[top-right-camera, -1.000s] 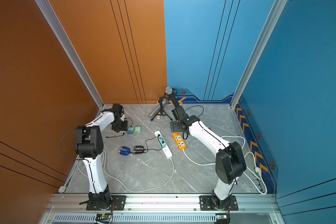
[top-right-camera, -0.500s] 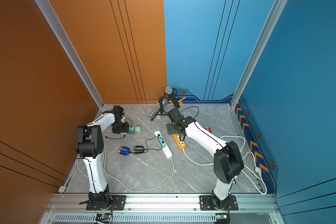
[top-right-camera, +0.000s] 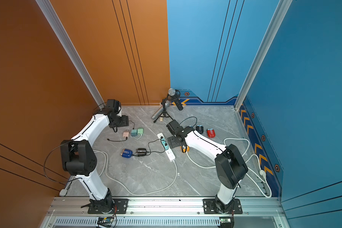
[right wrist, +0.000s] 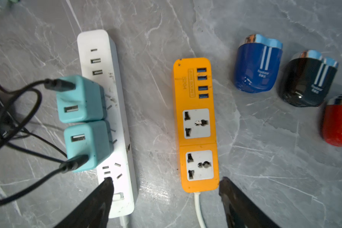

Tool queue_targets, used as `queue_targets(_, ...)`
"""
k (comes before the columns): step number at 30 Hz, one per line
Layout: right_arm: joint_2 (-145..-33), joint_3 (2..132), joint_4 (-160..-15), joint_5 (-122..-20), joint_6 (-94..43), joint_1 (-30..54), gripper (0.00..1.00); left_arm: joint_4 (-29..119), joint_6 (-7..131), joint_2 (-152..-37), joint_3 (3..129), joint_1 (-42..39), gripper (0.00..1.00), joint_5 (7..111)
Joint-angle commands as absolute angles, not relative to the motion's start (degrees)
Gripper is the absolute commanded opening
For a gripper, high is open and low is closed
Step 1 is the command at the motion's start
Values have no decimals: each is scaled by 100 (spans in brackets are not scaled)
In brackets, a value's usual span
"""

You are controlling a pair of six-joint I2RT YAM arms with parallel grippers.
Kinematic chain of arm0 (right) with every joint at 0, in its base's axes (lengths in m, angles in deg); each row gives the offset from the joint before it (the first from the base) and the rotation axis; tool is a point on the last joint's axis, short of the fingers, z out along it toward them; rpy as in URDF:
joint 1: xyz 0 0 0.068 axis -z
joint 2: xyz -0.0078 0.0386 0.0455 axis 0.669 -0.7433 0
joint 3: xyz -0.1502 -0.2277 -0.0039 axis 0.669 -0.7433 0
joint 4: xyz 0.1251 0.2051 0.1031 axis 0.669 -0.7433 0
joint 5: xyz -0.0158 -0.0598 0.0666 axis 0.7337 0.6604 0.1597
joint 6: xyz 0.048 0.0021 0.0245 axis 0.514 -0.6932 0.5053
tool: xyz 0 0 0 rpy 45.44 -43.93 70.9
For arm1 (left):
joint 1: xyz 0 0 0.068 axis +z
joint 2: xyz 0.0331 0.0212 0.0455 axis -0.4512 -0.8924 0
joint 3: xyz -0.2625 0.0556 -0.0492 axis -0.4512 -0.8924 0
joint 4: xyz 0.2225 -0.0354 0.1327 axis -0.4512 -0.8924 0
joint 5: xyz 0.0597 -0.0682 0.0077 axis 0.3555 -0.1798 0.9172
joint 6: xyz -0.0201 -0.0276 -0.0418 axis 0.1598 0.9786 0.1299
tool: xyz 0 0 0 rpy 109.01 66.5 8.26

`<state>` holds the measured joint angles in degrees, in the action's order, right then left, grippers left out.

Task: Unplug the electric shaver
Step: Place the plug at the center of the board, then remove the plug from the socket.

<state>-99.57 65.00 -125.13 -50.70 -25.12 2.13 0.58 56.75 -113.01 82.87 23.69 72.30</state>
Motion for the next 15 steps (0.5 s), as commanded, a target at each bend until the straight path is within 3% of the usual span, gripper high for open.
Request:
queue_targets(1,-9688,6108,-11926,-5401,-2690,48,81,-14,6417,-11271,8286,1997,74,6419)
queue_targets(15,-9738,5096,-9898,-6081,-3335,138,76,-37,9447,-12267,8655,623,69,5942)
